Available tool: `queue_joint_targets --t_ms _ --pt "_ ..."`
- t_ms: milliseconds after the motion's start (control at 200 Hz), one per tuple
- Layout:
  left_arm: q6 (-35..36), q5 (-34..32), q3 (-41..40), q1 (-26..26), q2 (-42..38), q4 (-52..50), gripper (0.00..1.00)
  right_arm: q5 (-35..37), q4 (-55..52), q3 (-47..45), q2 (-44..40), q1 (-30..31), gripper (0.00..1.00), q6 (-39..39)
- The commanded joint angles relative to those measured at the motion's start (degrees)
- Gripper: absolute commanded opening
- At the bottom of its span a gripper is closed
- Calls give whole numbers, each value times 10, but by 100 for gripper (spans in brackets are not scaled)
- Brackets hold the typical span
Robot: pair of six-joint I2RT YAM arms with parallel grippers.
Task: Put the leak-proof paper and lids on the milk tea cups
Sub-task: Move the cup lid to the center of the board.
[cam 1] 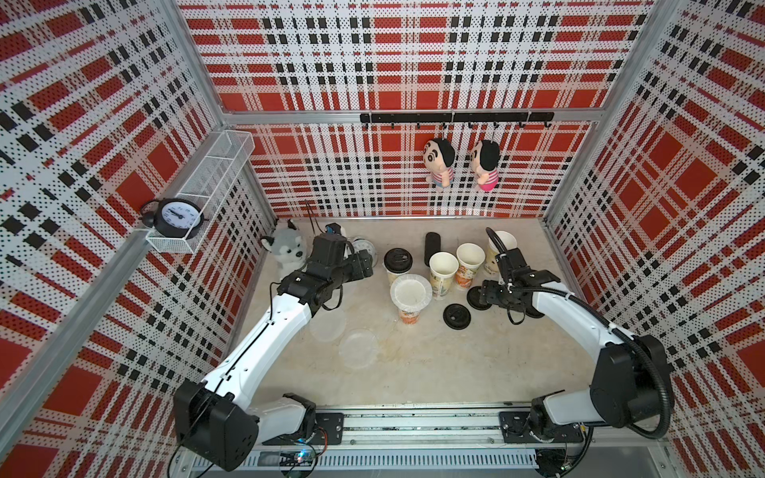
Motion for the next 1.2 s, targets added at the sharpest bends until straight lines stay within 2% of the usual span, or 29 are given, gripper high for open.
queue_joint_targets --t_ms 0,266,571,852,987,1192 --pt "-3 7 -9 5 -12 13 86 3 7 4 7 37 84 33" --pt "-4 12 -22 5 -17 14 86 -7 76 -51 20 113 88 98" --pt "-3 16 -29 7 -22 15 86 12 132 -50 79 141 87 141" --pt "-3 25 -31 8 -19 19 86 10 142 -55 72 147 70 152" --pt "-3 27 -33 8 -16 22 86 -12 158 -66 48 150 70 157" --pt "-3 32 -36 8 -12 24 86 -48 242 -97 47 150 70 168"
